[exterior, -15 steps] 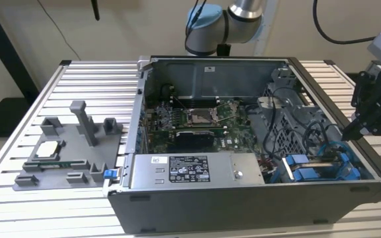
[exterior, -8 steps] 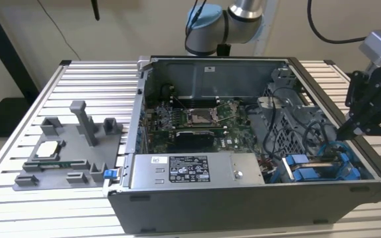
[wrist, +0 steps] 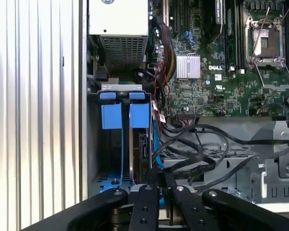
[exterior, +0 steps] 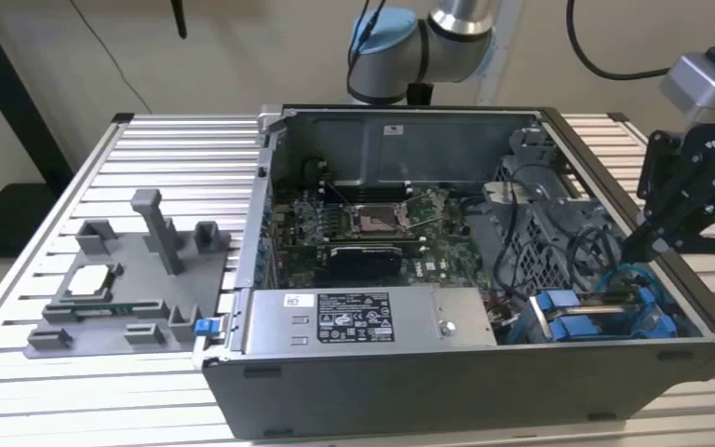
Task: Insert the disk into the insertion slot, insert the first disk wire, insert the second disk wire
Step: 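Insert the second disk wire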
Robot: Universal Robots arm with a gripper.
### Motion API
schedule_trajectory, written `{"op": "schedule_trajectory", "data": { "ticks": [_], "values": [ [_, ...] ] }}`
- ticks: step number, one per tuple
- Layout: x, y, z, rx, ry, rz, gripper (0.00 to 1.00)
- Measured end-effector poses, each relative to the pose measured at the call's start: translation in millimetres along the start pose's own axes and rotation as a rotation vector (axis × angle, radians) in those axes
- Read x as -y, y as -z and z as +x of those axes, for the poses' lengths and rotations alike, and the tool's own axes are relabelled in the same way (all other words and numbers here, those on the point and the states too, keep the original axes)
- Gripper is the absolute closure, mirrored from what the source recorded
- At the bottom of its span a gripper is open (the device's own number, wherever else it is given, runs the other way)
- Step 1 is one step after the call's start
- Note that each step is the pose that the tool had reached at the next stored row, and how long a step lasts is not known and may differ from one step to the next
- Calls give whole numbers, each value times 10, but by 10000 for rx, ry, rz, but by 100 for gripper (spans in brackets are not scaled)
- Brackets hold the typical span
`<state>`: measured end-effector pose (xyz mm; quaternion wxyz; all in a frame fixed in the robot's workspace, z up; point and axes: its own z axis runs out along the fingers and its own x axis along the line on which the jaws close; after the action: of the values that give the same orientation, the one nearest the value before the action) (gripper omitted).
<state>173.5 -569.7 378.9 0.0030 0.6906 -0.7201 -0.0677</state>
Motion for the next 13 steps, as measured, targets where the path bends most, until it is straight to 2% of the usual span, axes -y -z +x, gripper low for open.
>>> {"op": "schedule_trajectory", "data": {
  "ticks": [6, 13],
  "values": [
    [-81, 76, -5, 12, -28, 2, 100],
    [-251, 69, 3, 16, -57, 13, 100]
  ]
}}
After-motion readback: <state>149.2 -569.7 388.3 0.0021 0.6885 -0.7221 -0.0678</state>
